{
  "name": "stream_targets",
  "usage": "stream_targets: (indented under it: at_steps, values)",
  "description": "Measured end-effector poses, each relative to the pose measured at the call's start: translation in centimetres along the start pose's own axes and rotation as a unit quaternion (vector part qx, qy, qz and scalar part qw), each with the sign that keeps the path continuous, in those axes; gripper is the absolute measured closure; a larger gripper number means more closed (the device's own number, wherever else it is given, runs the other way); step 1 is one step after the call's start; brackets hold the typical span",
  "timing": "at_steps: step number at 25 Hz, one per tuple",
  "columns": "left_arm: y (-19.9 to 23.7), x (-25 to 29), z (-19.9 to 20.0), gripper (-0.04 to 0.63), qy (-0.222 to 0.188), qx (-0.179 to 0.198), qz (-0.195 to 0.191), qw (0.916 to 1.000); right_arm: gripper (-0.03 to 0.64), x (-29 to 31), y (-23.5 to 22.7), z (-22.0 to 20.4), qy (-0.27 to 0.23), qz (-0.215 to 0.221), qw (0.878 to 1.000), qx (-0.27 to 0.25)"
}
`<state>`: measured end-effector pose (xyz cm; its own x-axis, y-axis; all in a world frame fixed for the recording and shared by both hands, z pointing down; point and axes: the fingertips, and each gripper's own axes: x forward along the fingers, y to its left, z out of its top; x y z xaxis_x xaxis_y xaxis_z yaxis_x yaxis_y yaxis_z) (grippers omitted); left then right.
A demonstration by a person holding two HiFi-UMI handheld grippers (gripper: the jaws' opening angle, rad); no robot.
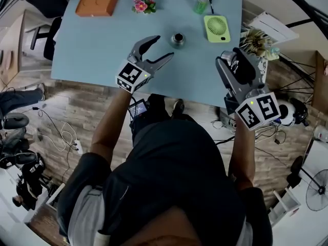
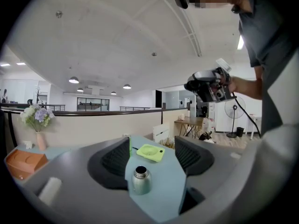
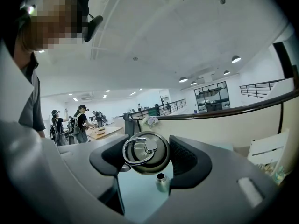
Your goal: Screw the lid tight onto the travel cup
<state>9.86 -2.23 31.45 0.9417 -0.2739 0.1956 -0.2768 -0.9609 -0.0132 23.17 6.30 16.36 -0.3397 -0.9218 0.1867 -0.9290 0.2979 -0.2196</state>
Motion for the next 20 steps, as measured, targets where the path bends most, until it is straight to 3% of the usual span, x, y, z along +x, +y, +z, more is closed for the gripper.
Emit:
stream_targets:
  at_steps: [11,20]
  values:
    - [1.5,3.4,-6.2,0.242,0.018,-0.025,-0.027,0.9992,0.351,3.8,-0.6,-1.9,0.027,0.005,1.0,-0.004]
    - [2.5,5.9,-10.6,0.231,0.036,-0.022,-0.045,0.9981,0.351,7.1,-1.0,-3.5,0.058,0.012,0.998,-0.006]
